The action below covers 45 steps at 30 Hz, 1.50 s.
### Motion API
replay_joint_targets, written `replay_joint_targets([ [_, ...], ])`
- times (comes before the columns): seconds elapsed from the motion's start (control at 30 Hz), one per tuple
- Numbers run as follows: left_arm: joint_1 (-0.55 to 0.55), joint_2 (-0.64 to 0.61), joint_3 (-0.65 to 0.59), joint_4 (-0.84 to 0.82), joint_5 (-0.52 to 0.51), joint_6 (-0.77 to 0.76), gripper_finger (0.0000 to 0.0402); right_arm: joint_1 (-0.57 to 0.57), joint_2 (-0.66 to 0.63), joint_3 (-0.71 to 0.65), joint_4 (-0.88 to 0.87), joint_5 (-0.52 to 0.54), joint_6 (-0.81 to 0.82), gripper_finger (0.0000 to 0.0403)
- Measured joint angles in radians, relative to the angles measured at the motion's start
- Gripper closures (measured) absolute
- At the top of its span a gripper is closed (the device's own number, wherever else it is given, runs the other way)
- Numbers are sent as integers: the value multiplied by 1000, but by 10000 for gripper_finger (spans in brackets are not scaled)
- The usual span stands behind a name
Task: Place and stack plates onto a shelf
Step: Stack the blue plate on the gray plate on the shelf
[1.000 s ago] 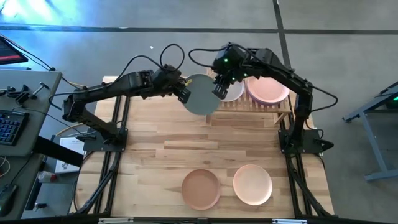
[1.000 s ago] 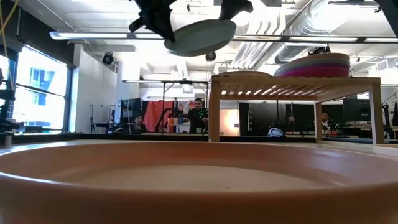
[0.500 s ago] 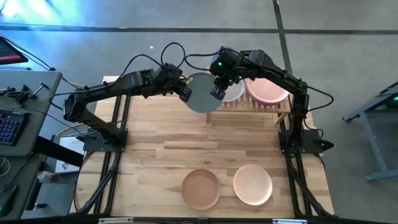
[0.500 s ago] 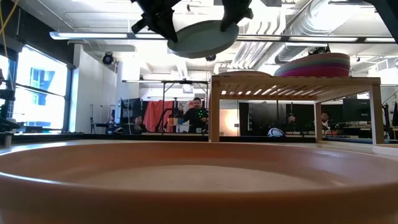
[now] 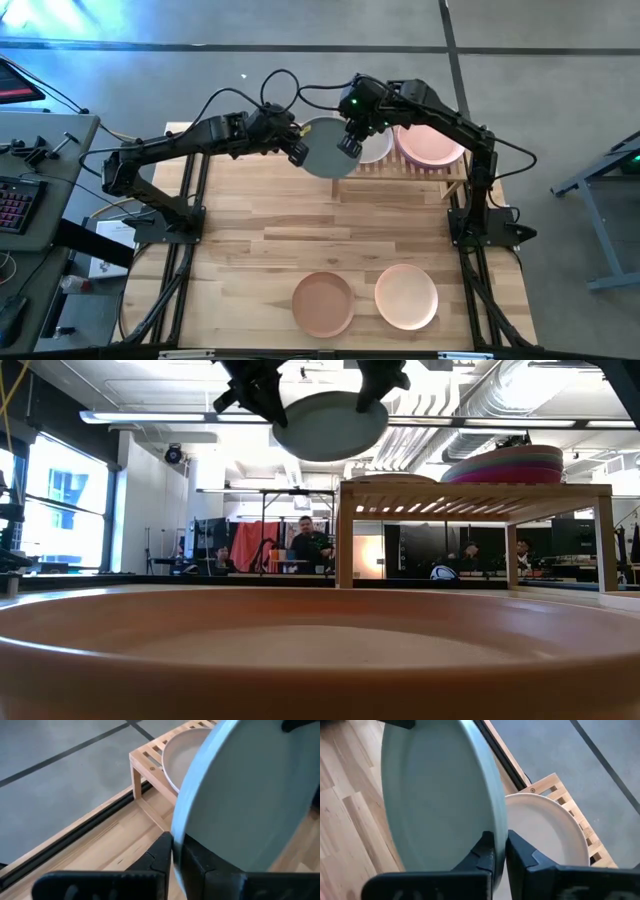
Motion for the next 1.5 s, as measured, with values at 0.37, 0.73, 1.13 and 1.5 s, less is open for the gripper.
replay_joint_targets([
  [0.37,1,0,0,-1,83,46,322,1,-1,0,-9,-9,-7,402],
  [0.73,1,-32,-1,1,113,15,298,-35,-2,1,-60,-46,-35,402],
  [1.13,1,-46,-1,-14,149,13,298,-187,-7,22,-90,-152,-145,402],
  [1.5,1,-47,-1,-13,170,12,298,-485,-12,22,-75,-456,-176,402],
])
